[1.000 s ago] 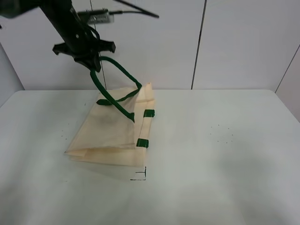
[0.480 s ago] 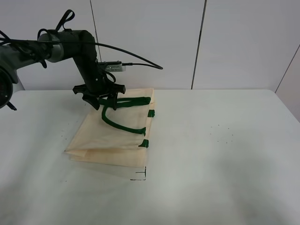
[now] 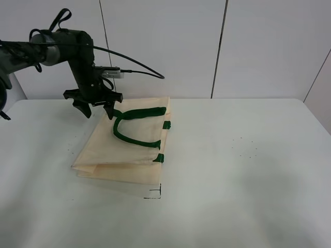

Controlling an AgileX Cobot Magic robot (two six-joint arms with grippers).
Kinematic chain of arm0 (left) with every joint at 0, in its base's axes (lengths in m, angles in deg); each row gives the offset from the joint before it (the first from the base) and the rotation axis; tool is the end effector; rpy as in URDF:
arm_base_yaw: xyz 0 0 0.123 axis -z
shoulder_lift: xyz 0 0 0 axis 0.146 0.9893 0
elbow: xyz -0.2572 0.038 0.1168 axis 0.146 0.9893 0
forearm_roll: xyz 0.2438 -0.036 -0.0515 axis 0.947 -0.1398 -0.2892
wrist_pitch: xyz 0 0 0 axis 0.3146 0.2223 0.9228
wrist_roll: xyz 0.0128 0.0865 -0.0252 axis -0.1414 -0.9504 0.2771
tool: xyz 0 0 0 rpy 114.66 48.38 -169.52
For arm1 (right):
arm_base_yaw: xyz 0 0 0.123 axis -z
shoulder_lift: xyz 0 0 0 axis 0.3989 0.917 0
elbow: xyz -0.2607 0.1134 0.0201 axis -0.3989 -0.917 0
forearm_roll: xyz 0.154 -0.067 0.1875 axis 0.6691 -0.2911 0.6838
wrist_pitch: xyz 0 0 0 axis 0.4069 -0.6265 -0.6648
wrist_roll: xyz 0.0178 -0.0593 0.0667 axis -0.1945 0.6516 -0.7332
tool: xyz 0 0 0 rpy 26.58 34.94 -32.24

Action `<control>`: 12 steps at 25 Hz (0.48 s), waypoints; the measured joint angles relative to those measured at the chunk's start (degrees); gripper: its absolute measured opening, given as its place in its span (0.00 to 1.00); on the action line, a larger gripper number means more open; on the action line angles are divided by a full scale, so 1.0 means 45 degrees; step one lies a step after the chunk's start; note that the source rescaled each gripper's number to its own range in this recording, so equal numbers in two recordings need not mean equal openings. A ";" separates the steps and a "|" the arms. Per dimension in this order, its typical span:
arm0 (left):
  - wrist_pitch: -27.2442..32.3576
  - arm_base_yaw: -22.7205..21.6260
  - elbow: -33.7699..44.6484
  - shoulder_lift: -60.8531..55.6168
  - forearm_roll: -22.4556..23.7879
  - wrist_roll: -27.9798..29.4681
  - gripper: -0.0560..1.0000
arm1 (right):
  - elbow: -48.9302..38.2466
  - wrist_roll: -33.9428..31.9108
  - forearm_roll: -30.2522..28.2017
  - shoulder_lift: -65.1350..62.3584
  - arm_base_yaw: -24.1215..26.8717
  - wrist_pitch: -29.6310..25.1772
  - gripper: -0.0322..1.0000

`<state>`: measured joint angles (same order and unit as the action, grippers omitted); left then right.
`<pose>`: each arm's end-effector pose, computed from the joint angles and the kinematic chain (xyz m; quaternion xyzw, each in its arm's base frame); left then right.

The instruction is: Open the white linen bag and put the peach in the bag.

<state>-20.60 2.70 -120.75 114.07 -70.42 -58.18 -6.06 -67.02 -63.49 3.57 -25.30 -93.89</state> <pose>0.4792 -0.0879 0.2026 0.0285 0.9903 0.0110 0.1356 -0.0036 0.0028 0.2782 -0.0321 0.8454 0.0156 0.5330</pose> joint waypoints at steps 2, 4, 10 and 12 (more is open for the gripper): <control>0.0115 -0.0652 -0.0060 0.0000 0.0044 -0.0159 1.00 | 0.0000 0.0000 0.0000 0.0000 0.0000 0.0000 1.00; 0.0185 -0.1245 -0.0060 0.0000 0.0086 -0.0296 1.00 | 0.0000 0.0000 0.0000 0.0000 0.0000 0.0000 1.00; 0.0594 -0.2656 -0.0060 0.0000 0.0119 -0.0596 1.00 | 0.0000 0.0000 0.0000 0.0000 0.0000 0.0000 1.00; 0.0606 -0.2737 -0.0060 -0.0081 0.0090 -0.0639 1.00 | 0.0000 0.0000 0.0000 0.0000 0.0000 0.0000 1.00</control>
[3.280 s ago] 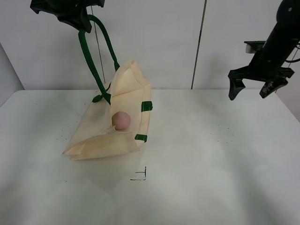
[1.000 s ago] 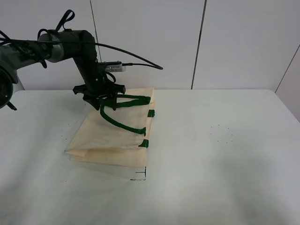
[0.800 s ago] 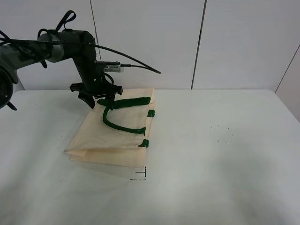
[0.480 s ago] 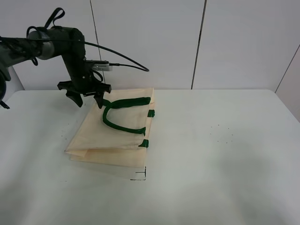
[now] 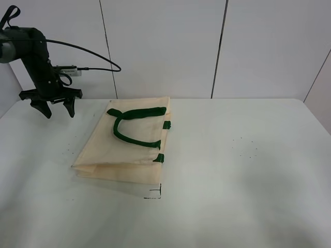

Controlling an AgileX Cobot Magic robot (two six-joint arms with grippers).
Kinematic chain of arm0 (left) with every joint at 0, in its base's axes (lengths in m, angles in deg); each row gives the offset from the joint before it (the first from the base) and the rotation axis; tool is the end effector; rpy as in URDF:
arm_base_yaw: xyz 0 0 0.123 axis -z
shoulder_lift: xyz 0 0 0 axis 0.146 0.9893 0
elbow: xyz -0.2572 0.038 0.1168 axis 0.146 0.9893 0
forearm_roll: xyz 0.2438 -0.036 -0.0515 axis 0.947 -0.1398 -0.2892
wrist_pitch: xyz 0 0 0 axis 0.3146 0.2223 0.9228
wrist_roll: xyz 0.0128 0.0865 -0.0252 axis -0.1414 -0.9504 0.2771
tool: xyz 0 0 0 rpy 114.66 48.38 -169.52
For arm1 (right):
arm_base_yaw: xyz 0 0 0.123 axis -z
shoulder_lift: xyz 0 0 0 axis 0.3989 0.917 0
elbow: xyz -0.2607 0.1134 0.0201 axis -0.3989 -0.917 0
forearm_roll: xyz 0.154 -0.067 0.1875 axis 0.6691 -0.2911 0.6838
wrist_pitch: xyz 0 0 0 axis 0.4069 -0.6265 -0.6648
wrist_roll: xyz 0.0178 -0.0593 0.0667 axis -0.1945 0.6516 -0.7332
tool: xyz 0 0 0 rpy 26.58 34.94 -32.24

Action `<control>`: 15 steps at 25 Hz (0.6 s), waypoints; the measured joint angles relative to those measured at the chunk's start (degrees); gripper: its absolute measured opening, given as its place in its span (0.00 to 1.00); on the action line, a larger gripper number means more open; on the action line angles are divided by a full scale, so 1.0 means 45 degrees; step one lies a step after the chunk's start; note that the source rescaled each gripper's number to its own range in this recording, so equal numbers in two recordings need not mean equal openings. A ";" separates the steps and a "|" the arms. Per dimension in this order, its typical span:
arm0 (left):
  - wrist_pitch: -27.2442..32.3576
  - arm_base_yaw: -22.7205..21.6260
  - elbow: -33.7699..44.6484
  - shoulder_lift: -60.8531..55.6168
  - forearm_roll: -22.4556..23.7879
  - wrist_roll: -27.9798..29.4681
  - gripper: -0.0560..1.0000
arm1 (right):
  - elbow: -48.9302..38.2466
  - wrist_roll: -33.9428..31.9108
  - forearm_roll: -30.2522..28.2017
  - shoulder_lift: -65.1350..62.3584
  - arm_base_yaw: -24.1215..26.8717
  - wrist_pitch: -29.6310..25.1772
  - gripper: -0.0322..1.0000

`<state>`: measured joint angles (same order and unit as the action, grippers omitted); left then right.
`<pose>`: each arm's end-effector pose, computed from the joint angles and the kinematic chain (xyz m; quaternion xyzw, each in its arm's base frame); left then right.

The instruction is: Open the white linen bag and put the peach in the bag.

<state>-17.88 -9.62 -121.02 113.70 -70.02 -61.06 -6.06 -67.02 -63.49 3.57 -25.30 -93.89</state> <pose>0.4827 0.0170 0.2060 -0.0532 0.9914 0.0333 0.1151 -0.0036 0.0028 0.2782 -0.0321 0.8454 0.0156 0.5330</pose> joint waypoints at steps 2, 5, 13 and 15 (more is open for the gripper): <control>0.0005 0.0015 0.0000 -0.0255 -0.0101 0.0000 1.00 | 0.0000 0.0000 0.0000 0.0000 0.0000 0.0000 1.00; 0.0015 0.0053 0.0160 -0.1172 -0.0211 -0.0029 1.00 | 0.0000 0.0000 0.0000 0.0000 0.0000 0.0000 1.00; 0.0015 0.0086 0.4487 -0.5800 -0.0341 -0.0406 1.00 | 0.0000 0.0000 0.0000 0.0000 0.0000 0.0000 1.00; 0.0015 0.0086 0.5913 -0.7247 -0.0341 -0.0417 1.00 | 0.0000 0.0000 0.0000 0.0000 0.0000 0.0000 1.00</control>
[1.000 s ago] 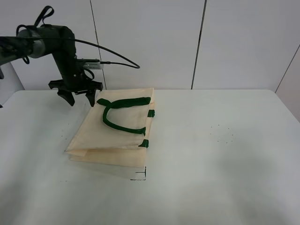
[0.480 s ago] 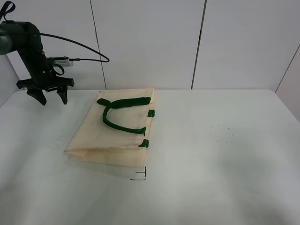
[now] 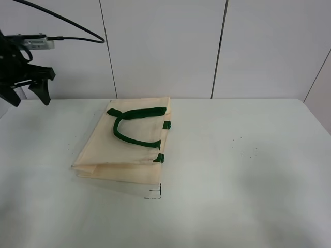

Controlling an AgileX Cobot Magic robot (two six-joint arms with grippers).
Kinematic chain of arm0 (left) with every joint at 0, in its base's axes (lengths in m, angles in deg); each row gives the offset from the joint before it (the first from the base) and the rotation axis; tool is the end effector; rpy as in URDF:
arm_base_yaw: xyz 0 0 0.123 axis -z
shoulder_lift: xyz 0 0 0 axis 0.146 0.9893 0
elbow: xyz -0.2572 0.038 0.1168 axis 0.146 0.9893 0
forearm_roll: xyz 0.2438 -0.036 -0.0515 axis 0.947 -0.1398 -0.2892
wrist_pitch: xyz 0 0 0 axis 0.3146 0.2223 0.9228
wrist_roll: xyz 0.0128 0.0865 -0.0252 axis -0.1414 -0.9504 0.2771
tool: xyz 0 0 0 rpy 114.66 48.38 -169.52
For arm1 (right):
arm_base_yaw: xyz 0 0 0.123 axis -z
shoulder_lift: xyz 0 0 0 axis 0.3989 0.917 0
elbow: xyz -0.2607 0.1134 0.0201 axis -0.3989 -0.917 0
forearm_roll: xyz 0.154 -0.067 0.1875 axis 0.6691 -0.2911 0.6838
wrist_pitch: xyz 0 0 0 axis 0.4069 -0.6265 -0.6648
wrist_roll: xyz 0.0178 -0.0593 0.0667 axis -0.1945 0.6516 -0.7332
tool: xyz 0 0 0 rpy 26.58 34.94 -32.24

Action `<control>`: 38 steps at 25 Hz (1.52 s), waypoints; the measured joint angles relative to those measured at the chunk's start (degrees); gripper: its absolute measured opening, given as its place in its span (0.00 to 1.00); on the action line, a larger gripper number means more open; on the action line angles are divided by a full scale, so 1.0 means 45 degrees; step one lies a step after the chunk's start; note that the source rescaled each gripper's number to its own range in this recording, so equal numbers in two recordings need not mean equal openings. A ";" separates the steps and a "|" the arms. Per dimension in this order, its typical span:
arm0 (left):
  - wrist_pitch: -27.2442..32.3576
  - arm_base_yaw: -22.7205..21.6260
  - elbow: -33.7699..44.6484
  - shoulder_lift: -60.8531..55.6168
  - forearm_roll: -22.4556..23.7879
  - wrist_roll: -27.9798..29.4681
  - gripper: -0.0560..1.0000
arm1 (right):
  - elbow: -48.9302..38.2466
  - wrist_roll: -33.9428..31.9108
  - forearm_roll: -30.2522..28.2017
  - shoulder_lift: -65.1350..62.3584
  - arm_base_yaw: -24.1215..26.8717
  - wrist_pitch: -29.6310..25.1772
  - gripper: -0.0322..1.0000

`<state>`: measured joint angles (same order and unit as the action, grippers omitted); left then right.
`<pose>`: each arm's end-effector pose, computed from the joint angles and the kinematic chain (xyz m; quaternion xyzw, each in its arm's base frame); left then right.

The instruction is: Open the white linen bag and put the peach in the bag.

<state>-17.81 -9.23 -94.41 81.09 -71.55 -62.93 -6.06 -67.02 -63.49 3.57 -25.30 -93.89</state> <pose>0.3562 0.0097 0.3186 -0.0384 0.9852 0.0208 0.1655 -0.0036 0.0028 0.2782 -0.0321 0.8454 0.0156 0.5330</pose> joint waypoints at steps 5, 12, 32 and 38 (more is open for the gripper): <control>0.0000 0.0005 0.3876 -0.4162 0.0000 -0.0036 1.00 | 0.0000 0.0000 0.0000 0.0000 0.0000 0.0000 1.00; -0.0856 0.0005 0.9359 -0.9610 0.0000 -0.0636 1.00 | 0.0000 0.0000 0.0000 0.0000 0.0000 0.0000 1.00; -0.1697 0.0005 1.3473 -2.0098 -0.0206 -0.1183 1.00 | 0.0000 0.0000 0.0000 0.0000 0.0000 0.0000 1.00; -0.1659 0.0005 1.3477 -2.0796 -0.0234 -0.1198 1.00 | 0.0000 0.0000 0.0000 0.0000 0.0000 0.0000 1.00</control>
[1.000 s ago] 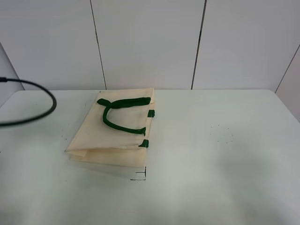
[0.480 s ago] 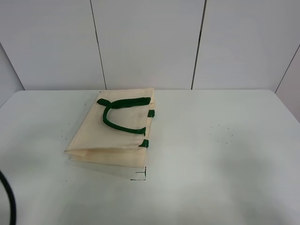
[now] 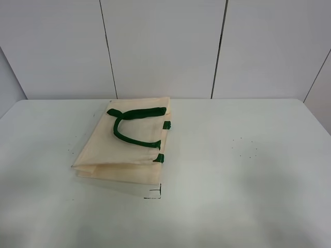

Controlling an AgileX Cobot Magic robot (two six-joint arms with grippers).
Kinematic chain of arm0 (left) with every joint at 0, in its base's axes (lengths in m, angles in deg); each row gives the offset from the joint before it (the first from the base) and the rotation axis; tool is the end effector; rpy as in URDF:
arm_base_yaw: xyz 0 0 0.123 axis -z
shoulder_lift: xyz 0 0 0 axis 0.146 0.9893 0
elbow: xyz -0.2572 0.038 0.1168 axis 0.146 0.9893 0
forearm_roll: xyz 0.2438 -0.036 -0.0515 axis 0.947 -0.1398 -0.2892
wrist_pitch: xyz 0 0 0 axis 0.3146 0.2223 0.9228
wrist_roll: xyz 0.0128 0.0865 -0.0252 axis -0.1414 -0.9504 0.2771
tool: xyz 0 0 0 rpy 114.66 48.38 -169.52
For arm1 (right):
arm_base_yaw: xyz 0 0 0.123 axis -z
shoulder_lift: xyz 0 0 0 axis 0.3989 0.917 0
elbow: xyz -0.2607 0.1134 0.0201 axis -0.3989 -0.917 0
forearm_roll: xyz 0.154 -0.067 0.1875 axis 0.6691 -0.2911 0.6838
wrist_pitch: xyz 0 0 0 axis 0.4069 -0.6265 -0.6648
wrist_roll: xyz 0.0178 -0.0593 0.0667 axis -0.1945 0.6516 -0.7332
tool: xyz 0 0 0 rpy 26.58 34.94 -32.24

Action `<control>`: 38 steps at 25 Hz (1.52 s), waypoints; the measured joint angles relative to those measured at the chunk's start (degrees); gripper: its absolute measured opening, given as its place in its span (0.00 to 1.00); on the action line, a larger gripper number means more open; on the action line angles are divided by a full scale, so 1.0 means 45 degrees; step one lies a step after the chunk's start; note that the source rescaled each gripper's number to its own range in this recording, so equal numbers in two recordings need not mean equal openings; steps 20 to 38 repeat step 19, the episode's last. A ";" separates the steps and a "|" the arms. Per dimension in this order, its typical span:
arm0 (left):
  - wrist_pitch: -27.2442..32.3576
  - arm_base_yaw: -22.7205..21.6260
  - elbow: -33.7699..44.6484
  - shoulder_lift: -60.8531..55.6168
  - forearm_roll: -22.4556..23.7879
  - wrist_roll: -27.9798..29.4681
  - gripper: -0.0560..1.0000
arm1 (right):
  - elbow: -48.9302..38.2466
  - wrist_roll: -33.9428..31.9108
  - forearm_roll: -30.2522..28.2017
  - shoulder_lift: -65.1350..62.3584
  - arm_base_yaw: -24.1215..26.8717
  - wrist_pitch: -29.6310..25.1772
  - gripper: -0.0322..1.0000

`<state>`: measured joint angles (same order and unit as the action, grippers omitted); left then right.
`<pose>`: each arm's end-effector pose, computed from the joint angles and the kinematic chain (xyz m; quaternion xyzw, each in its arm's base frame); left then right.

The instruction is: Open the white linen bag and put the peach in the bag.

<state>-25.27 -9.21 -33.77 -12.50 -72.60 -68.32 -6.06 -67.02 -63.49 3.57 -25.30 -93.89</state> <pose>0.0067 0.0028 0.2769 0.0020 0.8686 0.0255 0.4949 -0.0036 0.0028 0.2782 -0.0321 0.8454 0.0156 0.5330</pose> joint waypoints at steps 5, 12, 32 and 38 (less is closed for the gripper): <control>0.0048 0.0000 0.0000 -0.0889 -0.0040 0.0000 1.00 | 0.0000 0.0000 0.0000 0.0000 0.0000 0.0000 1.00; 0.0052 0.0000 0.0000 -0.0900 -0.0088 0.0000 1.00 | 0.0000 0.0000 0.0000 0.0000 0.0000 0.0000 1.00; 0.0052 0.0000 0.0000 -0.0900 -0.0088 0.0000 1.00 | 0.0000 0.0000 0.0000 0.0000 0.0000 0.0000 1.00; 0.0052 0.0000 0.0000 -0.0900 -0.0088 0.0000 1.00 | 0.0000 0.0000 0.0000 0.0000 0.0000 0.0000 1.00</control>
